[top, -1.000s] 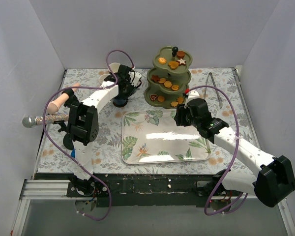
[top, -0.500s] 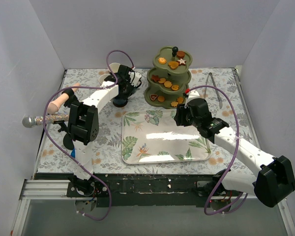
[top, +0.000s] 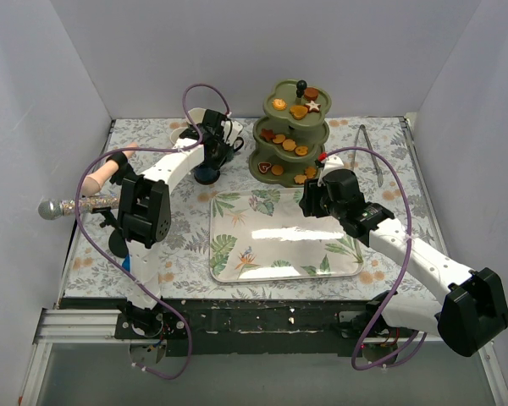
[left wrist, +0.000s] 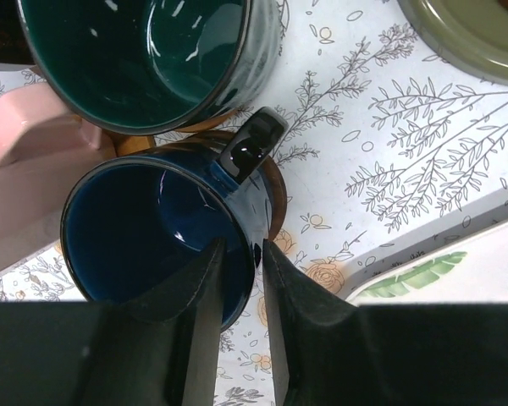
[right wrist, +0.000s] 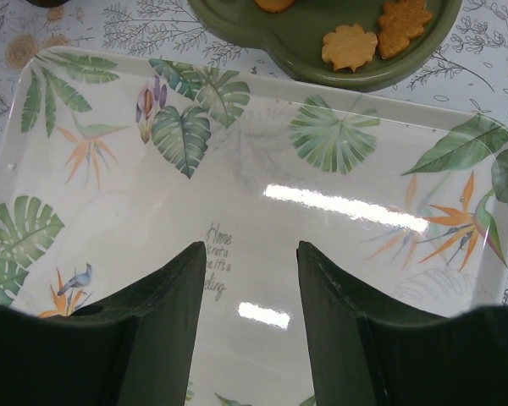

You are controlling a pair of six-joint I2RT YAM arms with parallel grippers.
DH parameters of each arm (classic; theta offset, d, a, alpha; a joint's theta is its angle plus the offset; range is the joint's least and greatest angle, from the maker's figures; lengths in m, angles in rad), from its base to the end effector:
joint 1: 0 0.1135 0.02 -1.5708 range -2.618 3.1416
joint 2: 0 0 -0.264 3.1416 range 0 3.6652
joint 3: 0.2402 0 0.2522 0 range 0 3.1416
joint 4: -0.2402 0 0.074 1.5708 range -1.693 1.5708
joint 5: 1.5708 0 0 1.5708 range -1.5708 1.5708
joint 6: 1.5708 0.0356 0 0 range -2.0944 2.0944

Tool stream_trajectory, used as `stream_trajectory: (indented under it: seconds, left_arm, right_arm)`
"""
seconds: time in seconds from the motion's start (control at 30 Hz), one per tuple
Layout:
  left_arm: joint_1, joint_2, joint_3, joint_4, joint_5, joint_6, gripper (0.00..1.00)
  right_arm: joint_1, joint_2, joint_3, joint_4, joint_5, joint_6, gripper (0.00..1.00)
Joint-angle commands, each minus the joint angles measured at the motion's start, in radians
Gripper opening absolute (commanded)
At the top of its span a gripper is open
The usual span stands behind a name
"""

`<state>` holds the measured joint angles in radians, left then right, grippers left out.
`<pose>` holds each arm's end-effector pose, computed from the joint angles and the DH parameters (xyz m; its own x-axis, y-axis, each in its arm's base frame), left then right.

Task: Serve the afternoon tea
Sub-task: Place the cup on the coaster.

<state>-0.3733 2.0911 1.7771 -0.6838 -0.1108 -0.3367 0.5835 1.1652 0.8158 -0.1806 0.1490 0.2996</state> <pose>0.4317 -0.1648 0.2321 -0.8398 -0.0237 -0.5424 0.0309 0.9953 -0.0914 0.2205 0.1393 0.2734 -0.5323 -0.0017 -0.8465 -0.2939 0.9382 0.1829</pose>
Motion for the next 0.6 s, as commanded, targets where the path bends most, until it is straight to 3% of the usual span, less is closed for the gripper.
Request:
stream_trajectory:
  seconds: [0.0,0.13,0.33,0.57]
  left_arm:
    - [0.007,-0.022,0.036,0.016,-0.023,-0.004,0.26]
    - [0.007,-0.019,0.047,0.018,-0.029,-0.008,0.31]
    - [0.007,-0.054,0.071,0.024,-0.01,-0.038,0.56]
    - [0.007,-0.176,0.058,0.066,0.057,-0.068,0.73]
  right_arm:
    - [-0.004,-0.012,0.02,0.023,-0.012,0.009,0.55]
    - [-0.004,-0.013,0.02,0.023,-0.009,0.009,0.55]
    - [-0.005,-0.035,0.039,0.013,0.007,-0.004,0.56]
    - [-0.025,-0.064,0.057,0.007,0.024,-0.031,0.57]
